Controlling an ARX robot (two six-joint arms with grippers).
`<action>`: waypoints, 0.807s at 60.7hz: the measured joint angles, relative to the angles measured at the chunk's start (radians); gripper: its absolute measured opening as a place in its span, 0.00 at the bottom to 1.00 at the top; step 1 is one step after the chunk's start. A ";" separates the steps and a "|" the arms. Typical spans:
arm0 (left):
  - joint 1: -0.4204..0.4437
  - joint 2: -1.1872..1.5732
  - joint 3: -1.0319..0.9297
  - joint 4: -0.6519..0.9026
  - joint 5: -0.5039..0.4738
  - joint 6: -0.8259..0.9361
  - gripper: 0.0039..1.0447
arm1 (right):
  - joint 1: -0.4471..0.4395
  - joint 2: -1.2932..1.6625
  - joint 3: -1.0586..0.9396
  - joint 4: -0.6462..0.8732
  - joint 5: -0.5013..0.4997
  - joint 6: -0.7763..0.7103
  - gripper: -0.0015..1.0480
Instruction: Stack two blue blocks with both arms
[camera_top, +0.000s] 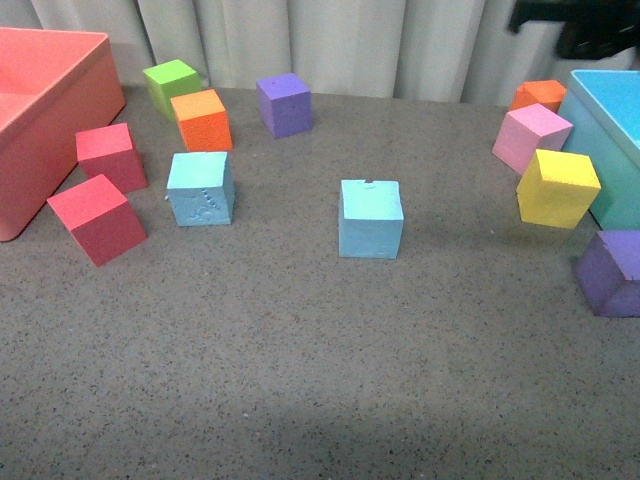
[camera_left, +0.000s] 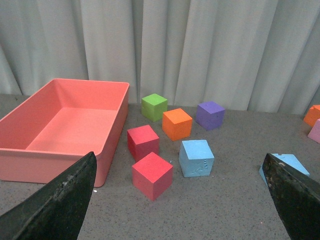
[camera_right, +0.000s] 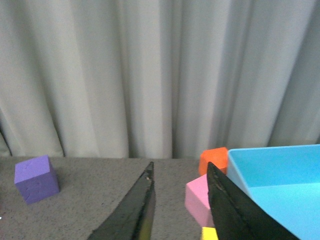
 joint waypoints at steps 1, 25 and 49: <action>0.000 0.000 0.000 0.000 0.000 0.000 0.94 | -0.008 -0.019 -0.025 0.003 -0.008 -0.001 0.20; 0.000 0.000 0.000 0.000 0.000 0.000 0.94 | -0.139 -0.447 -0.385 -0.116 -0.149 -0.010 0.01; 0.000 0.000 0.000 0.000 -0.001 0.000 0.94 | -0.241 -0.764 -0.514 -0.301 -0.269 -0.010 0.01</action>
